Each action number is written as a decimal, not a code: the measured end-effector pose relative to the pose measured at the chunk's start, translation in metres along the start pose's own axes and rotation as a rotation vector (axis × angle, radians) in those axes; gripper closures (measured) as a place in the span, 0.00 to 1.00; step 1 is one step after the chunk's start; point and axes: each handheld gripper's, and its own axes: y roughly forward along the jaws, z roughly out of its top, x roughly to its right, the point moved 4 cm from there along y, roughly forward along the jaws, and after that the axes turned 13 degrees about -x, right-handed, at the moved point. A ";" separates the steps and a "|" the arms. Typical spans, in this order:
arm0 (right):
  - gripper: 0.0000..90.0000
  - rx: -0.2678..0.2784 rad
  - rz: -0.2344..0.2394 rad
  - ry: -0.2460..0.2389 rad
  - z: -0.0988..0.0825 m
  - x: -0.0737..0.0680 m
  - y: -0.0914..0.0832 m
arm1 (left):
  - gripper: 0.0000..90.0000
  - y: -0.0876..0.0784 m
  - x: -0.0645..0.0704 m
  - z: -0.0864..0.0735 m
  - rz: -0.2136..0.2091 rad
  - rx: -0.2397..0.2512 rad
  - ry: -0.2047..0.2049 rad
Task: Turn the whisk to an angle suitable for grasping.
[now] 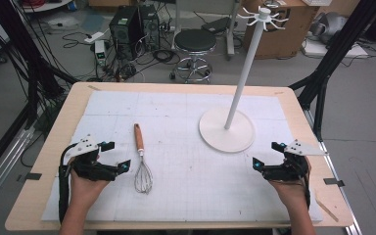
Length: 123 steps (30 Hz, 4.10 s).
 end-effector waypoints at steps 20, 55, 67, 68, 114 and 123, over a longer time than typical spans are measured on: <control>0.01 -0.013 -0.011 -0.009 -0.002 0.004 -0.001 | 0.03 0.047 -0.015 0.042 0.126 -0.177 -0.036; 0.00 -0.069 -0.016 -0.048 -0.003 -0.002 0.011 | 0.47 0.098 -0.042 0.033 0.226 -0.544 -0.099; 0.00 -0.071 -0.013 -0.059 -0.003 -0.003 0.012 | 0.66 0.090 -0.044 0.032 0.186 -0.566 -0.091; 0.01 -0.069 -0.013 -0.053 -0.003 -0.003 0.012 | 0.63 0.091 -0.043 0.032 0.181 -0.569 -0.088; 0.01 -0.074 0.004 -0.058 -0.004 -0.003 0.011 | 0.68 0.107 -0.017 0.048 0.092 -0.748 0.125; 0.00 -0.073 0.004 -0.059 -0.004 -0.003 0.011 | 0.59 0.105 -0.018 0.046 0.134 -0.774 0.144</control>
